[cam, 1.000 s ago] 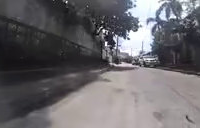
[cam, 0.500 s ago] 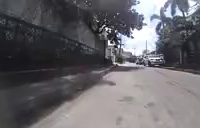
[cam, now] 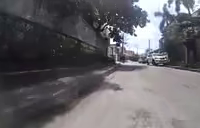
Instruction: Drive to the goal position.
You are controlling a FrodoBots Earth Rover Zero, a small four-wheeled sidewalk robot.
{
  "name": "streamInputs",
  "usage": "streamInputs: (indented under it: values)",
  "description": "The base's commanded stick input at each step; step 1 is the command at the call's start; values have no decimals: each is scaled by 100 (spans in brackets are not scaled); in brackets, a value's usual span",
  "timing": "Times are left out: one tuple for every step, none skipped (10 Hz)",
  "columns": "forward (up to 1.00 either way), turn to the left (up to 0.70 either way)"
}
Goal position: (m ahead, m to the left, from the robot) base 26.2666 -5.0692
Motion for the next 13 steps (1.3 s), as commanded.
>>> streamInputs:
  values:
    - [100, -40]
    - [100, -40]
    - [100, -40]
    - [100, -40]
    - [100, -40]
    - [100, -40]
    - [100, -40]
    - [100, -40]
    - [100, -40]
    - [100, -31]
    - [100, -2]
    - [100, 0]
    - [100, 0]
